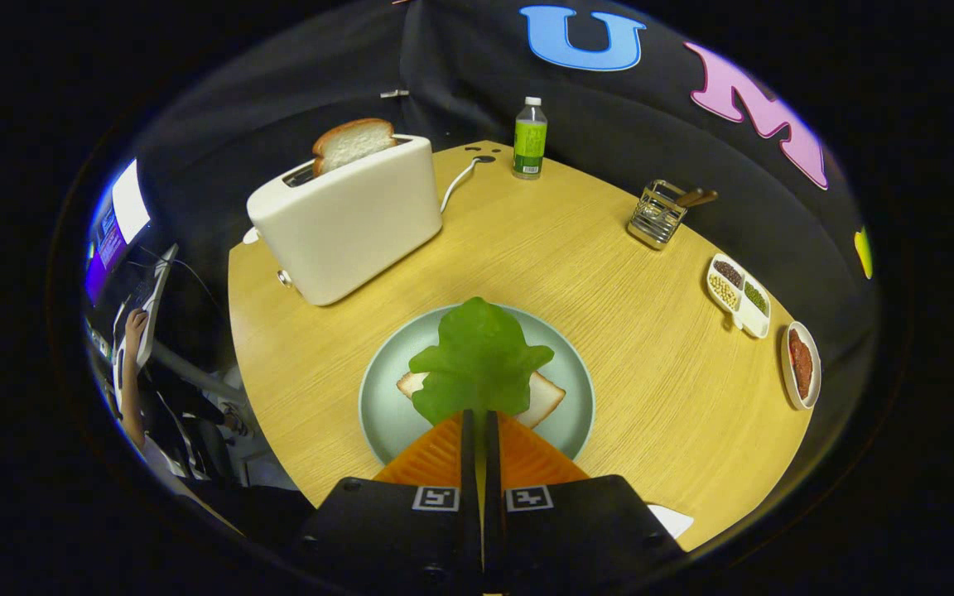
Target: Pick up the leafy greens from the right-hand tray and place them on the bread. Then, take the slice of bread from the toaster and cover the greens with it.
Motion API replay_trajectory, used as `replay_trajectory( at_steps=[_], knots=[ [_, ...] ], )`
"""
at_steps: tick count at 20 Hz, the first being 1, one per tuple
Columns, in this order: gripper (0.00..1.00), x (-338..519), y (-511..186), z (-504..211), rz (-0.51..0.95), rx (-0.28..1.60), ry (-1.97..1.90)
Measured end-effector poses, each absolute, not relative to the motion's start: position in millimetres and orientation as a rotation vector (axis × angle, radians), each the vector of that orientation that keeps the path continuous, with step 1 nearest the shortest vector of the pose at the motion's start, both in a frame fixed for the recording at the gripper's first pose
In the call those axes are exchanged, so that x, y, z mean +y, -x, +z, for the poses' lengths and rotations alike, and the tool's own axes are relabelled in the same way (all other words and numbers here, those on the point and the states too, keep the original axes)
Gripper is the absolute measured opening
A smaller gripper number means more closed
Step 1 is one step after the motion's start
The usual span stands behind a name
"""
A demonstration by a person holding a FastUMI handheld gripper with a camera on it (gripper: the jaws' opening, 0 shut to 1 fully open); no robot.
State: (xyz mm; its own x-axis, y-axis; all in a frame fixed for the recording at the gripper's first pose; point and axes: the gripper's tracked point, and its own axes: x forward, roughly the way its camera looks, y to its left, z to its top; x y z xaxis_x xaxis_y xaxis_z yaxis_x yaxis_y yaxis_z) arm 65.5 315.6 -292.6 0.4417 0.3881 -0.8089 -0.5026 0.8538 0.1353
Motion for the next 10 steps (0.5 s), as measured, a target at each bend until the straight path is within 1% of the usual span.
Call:
replay_trajectory(
  at_steps=[3, 4, 5, 8, 10],
  knots=[
    [0.06, 317.6, -72.8, -307.4, 0.536, 0.981, 0.144],
    [0.13, 319.6, -74.8, -311.4, 0.531, 0.989, 0.135],
    [0.22, 319.1, -76.0, -317.6, 0.515, 0.998, 0.133],
    [1.0, 320.1, -80.2, -315.5, 0.481, 0.985, 0.123],
    [0.98, 321.8, -83.1, -303.7, 0.469, 0.947, 0.112]
  ],
)
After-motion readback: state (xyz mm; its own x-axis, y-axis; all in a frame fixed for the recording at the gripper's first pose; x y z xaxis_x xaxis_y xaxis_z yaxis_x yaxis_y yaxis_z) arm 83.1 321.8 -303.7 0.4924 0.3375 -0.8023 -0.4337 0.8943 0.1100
